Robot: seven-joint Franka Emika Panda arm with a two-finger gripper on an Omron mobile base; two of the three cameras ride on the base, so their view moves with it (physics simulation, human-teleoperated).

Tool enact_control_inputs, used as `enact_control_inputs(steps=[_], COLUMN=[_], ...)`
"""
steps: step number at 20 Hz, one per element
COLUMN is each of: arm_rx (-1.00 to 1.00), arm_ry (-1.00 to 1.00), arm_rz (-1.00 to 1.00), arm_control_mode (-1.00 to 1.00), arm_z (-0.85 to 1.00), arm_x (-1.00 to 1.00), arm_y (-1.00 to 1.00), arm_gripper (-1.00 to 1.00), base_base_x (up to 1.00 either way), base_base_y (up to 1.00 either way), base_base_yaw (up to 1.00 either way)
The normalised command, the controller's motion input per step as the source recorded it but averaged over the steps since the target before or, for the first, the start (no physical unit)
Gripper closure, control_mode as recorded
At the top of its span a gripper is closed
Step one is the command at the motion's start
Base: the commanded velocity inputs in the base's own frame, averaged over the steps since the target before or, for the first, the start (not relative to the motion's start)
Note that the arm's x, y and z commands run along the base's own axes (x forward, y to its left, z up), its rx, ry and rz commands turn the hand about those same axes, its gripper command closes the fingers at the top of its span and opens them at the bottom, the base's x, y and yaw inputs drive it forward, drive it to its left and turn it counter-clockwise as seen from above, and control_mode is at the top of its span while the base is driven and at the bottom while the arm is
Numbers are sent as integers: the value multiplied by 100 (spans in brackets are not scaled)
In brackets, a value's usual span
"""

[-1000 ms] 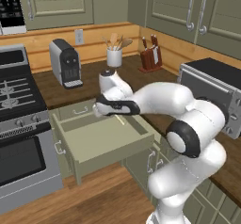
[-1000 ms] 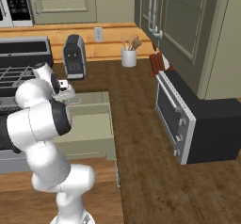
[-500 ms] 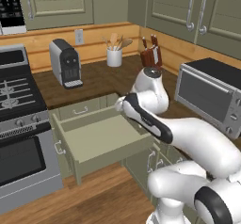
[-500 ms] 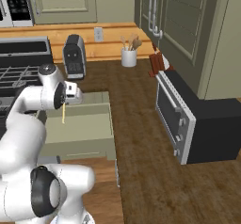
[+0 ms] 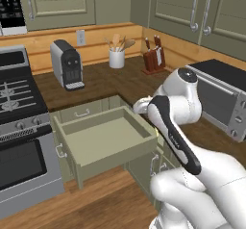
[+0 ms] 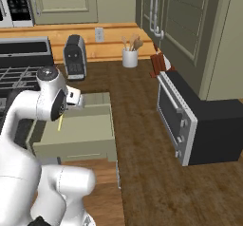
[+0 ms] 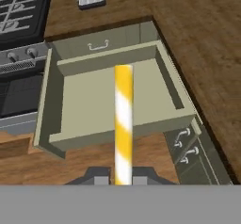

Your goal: Take a straw from the drawer in front and place it inside the glass cup on the dining counter.

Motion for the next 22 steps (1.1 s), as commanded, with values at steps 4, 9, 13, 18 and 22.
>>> enact_control_inputs(steps=[4, 9, 13, 18, 22], arm_rx=[1, 0, 0, 0, 0], arm_ry=[-1, 0, 0, 0, 0], arm_rz=[-1, 0, 0, 0, 0], arm_control_mode=[100, 100, 100, 100, 100], arm_z=[4, 0, 0, 0, 0], arm_x=[-25, 0, 0, 0, 0], arm_y=[-3, 0, 0, 0, 0], arm_gripper=[100, 100, 100, 100, 100], base_base_x=[-75, -98, -33, -17, -17], base_base_y=[-4, 38, 91, 83, 76], base_base_yaw=[-1, 20, 67, 73, 69])
